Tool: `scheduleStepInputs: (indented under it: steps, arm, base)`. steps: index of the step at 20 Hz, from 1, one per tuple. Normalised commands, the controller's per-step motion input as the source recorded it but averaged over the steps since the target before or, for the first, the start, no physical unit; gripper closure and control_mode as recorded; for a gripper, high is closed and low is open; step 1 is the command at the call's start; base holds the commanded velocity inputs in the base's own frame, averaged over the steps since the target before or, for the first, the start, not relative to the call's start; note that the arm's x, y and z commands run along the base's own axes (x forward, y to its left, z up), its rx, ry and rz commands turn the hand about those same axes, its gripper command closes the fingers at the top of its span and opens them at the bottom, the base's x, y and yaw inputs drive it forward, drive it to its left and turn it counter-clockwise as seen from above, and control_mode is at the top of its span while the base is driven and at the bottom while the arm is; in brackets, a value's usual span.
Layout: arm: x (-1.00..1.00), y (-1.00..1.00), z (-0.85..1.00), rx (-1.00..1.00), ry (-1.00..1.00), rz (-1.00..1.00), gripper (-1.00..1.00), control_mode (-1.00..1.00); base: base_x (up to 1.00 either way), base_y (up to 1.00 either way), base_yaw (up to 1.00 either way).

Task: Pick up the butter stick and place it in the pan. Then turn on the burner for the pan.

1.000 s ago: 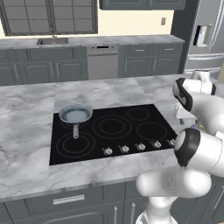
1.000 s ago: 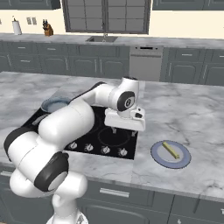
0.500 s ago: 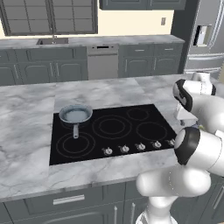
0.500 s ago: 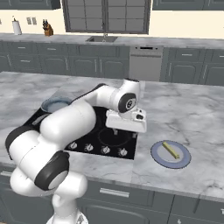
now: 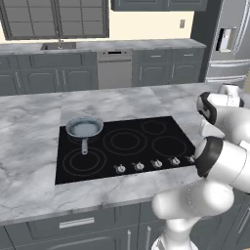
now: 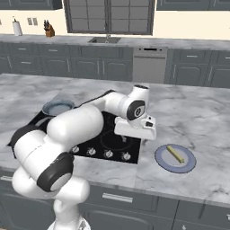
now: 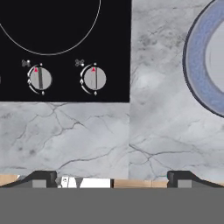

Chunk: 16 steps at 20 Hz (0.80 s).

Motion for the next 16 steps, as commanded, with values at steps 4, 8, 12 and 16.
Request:
scheduleStepInputs:
  steps: [4, 8, 12, 16]
  arm:
    - [0.0, -0.26, -0.16, 0.0, -0.01, 0.0, -1.0, -1.0]
    - [0.0, -0.32, -0.11, 0.0, -0.02, 0.0, -1.0, -1.0]
    - [0.0, -0.28, 0.0, 0.0, 0.0, 0.0, -1.0, -1.0]
    - [0.01, -0.31, 0.0, 0.0, 0.0, 0.0, -1.0, -1.0]
  base:
    - [0.0, 0.0, 0.0]
    - [0.0, 0.0, 0.0]
    - [0.0, 0.0, 0.0]
    - [0.0, 0.0, 0.0]
